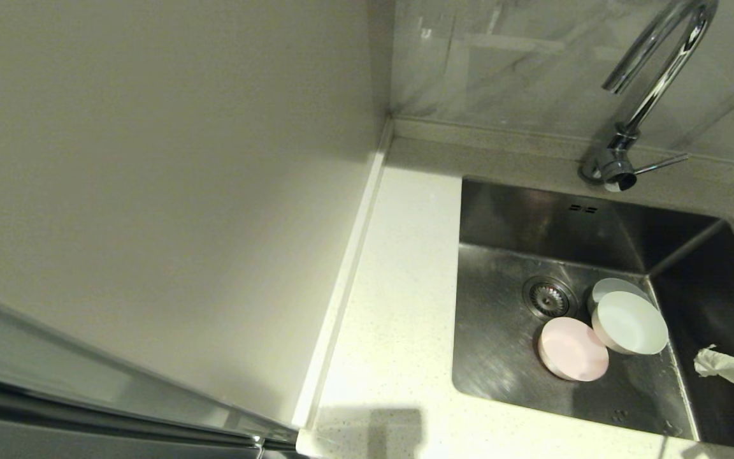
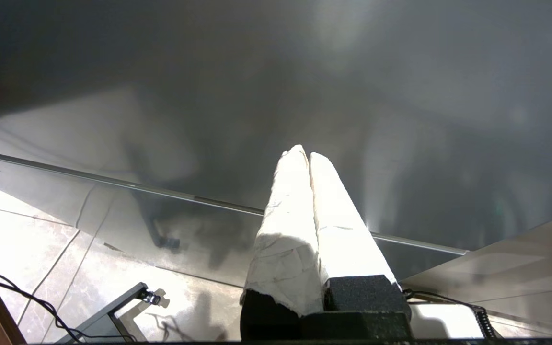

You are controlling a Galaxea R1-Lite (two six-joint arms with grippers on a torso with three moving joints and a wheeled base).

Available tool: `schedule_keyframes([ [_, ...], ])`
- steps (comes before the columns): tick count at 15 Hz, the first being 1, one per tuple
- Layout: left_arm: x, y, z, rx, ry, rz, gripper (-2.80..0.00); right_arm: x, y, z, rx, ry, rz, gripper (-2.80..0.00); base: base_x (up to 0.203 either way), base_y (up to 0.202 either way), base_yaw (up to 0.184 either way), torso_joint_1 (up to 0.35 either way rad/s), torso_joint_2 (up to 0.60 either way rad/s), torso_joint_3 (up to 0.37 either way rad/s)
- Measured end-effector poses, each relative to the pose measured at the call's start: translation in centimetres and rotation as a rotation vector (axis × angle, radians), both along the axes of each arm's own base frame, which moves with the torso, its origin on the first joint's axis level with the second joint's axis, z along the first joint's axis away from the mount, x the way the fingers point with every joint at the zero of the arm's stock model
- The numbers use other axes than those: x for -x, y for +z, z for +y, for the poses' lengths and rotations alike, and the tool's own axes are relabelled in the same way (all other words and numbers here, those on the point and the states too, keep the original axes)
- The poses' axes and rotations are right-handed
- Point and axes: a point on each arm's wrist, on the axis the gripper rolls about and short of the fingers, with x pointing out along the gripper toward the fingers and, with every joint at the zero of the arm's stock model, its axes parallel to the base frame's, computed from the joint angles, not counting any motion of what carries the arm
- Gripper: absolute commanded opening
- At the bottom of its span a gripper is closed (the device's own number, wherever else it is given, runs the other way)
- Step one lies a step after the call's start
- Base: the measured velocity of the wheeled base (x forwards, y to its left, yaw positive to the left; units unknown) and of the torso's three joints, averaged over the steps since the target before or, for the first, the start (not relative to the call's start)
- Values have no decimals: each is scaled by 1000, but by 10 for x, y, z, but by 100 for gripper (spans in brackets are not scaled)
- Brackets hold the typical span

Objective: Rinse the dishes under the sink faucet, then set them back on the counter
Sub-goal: Put a bowl back to the table from the sink

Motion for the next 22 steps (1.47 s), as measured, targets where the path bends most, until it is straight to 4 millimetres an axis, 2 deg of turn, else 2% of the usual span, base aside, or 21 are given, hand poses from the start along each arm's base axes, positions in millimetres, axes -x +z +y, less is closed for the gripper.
schedule_keyframes([
  [4, 0, 0, 0, 0, 0, 0, -280, -25, -2, -5, 95, 65, 38, -280, 0, 0, 0, 0, 0, 0],
  [7, 0, 0, 0, 0, 0, 0, -280, -55, -3, -11, 128, 68, -29, -280, 0, 0, 0, 0, 0, 0],
  [11, 0, 0, 0, 0, 0, 0, -280, -94, -14, -20, 252, 82, -134, -280, 0, 0, 0, 0, 0, 0],
  [18, 0, 0, 0, 0, 0, 0, -280, -137, -30, -30, 328, 28, -66, -280, 0, 0, 0, 0, 0, 0],
  [19, 0, 0, 0, 0, 1, 0, -280, -141, -32, -31, 332, 27, -62, 0, 0, 0, 0, 0, 0, 0],
  [22, 0, 0, 0, 0, 1, 0, -280, -152, -36, -34, 329, 27, -53, 0, 0, 0, 0, 0, 0, 0],
])
